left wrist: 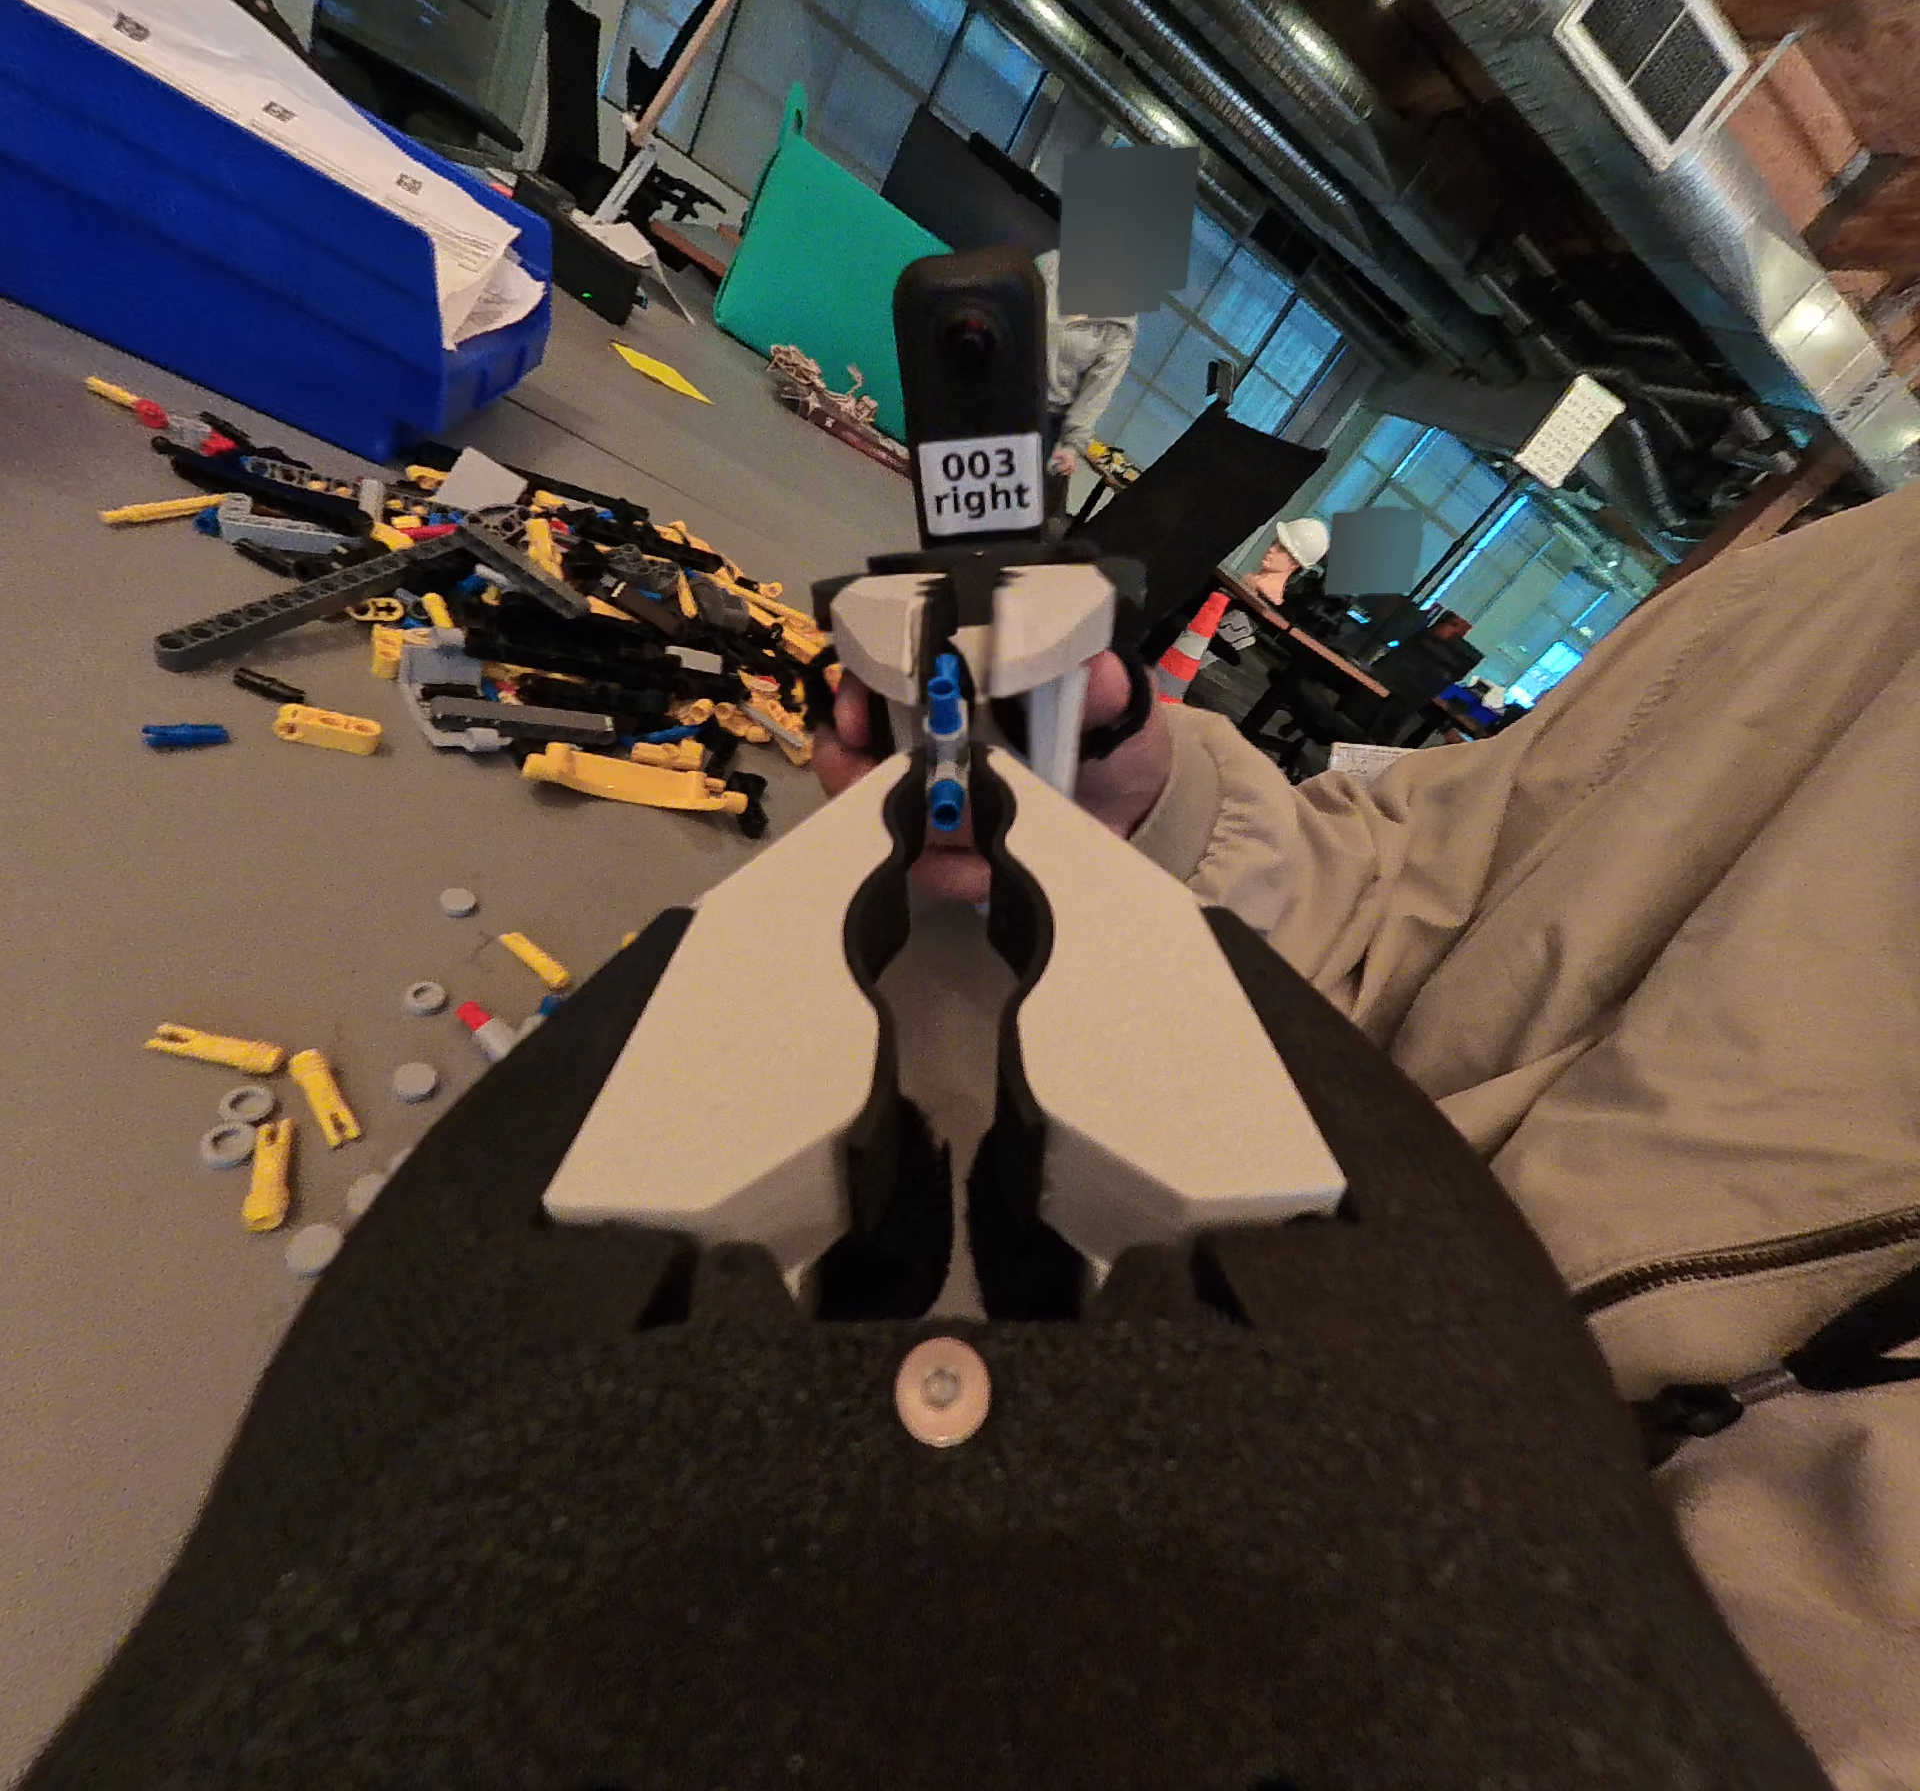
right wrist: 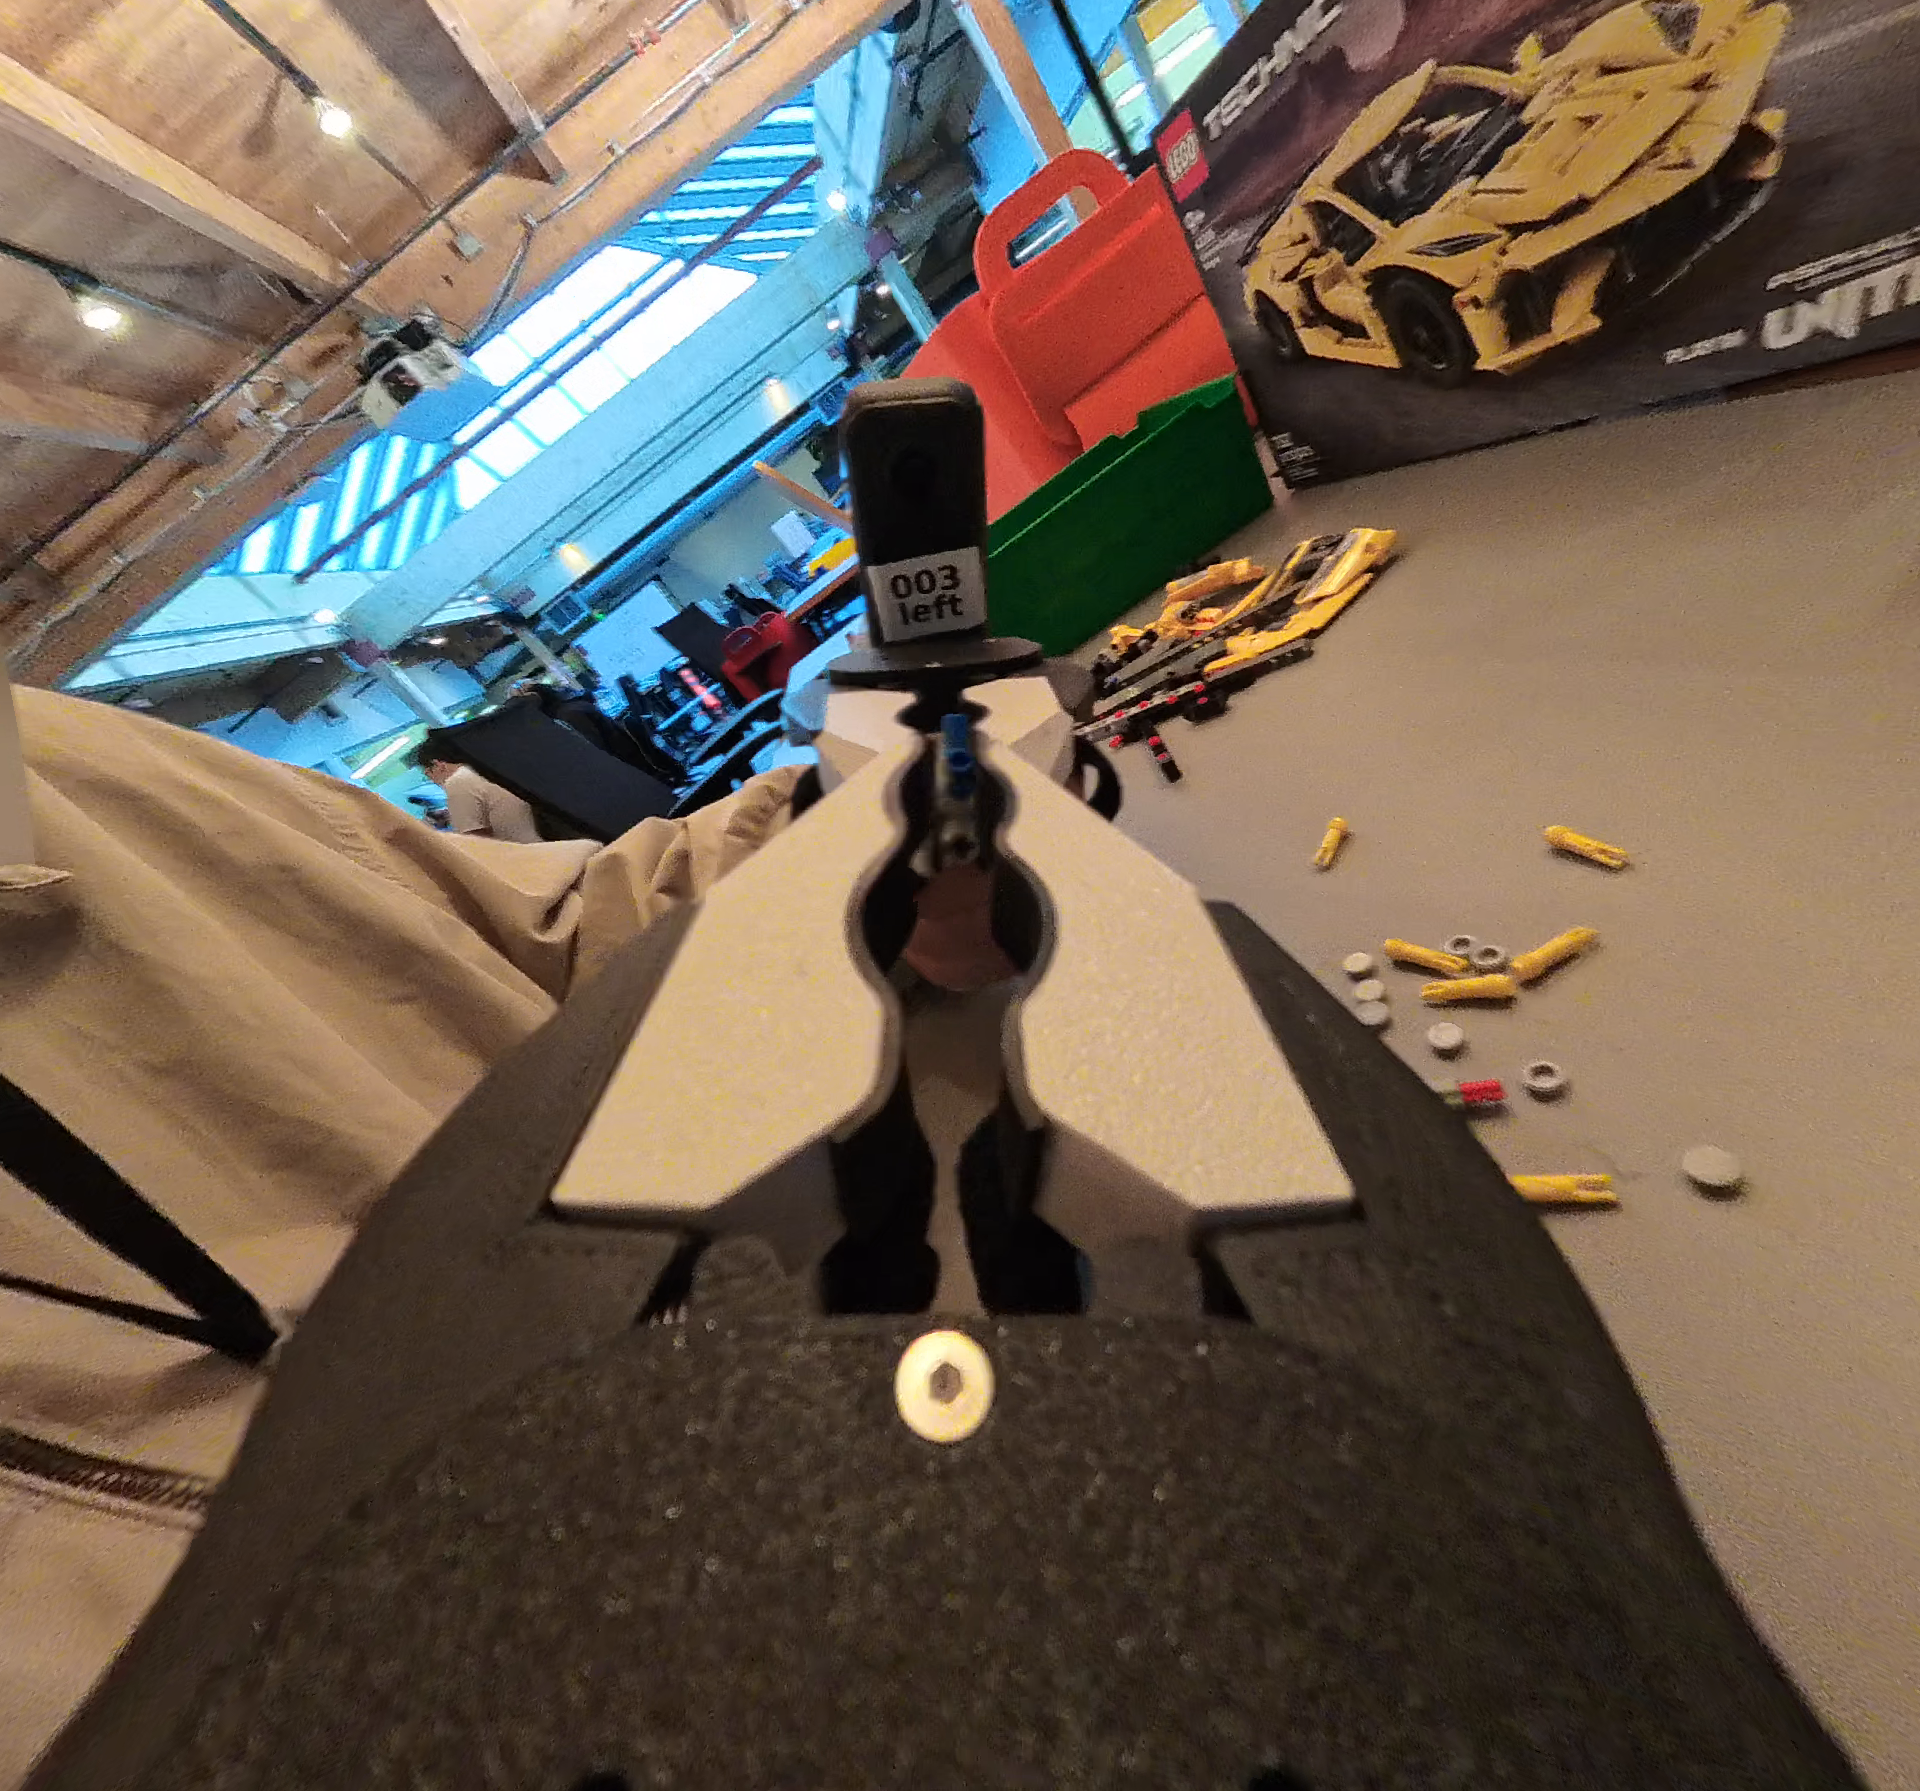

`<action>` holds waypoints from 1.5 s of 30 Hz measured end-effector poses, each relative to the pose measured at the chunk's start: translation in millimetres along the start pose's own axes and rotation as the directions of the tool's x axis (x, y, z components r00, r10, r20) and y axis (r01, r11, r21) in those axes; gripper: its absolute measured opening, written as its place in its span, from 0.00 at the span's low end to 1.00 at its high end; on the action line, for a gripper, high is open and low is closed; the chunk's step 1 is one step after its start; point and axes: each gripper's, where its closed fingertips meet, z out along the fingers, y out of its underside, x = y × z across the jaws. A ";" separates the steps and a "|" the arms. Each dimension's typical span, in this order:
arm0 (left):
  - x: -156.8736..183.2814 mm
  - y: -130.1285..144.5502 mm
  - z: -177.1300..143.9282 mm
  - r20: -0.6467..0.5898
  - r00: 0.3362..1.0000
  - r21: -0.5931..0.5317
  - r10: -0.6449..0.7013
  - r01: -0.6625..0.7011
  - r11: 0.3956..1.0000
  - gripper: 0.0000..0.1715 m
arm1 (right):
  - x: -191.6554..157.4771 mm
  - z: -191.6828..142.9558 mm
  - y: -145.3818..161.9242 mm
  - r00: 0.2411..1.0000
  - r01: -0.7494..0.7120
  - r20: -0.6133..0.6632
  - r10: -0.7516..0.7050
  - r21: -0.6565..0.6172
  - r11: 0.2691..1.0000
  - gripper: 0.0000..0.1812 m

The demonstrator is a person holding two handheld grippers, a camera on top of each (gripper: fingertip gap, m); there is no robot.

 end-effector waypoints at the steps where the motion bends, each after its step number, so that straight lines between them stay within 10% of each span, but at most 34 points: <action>1: 0.7 -0.7 0.6 -0.003 1.000 0.005 -0.007 0.007 1.000 0.04 | 0.8 -1.0 -0.6 1.000 0.018 -0.009 -0.018 0.005 1.000 0.01; 10: -2.7 -15.1 0.8 0.016 0.999 0.131 -0.040 0.038 0.991 0.04 | 2.7 -1.0 -14.4 0.967 -0.255 0.090 0.240 0.230 0.939 0.02; 22: -11.5 -25.4 3.1 0.044 0.989 0.255 -0.144 0.128 0.958 0.04 | 18.2 -9.9 -27.5 0.961 -0.249 -0.008 0.275 0.398 0.883 0.00; 25: -22.6 -47.2 -32.1 0.044 0.979 0.413 -0.201 0.165 0.896 0.04 | 55.0 -101.6 -84.1 0.933 -0.249 -0.008 0.361 0.709 0.660 0.01; 28: -20.7 -43.7 -27.3 0.105 0.987 0.325 -0.120 0.080 0.942 0.04 | 60.5 -116.7 -90.1 0.928 0.052 -0.348 0.131 0.470 0.881 0.01; 31: -18.9 -18.6 -6.3 0.185 0.982 0.125 0.021 -0.044 0.991 0.04 | 119.9 -171.6 -77.3 0.571 0.225 -0.805 -0.159 -0.033 0.974 0.02; 34: -24.0 6.0 5.1 0.221 0.972 -0.029 0.076 -0.071 0.997 0.04 | 146.0 -217.1 -67.0 0.407 0.121 -0.881 -0.240 -0.208 0.971 0.02; 40: -21.6 16.0 11.1 0.190 0.979 -0.069 0.068 -0.056 0.996 0.04 | 156.7 -239.6 -56.7 0.384 0.071 -0.889 -0.248 -0.240 0.968 0.06; 45: -22.7 19.1 10.4 0.175 0.984 -0.081 0.044 -0.030 0.996 0.04 | 127.9 -206.2 -73.4 0.510 0.215 -0.809 -0.293 -0.210 0.954 0.11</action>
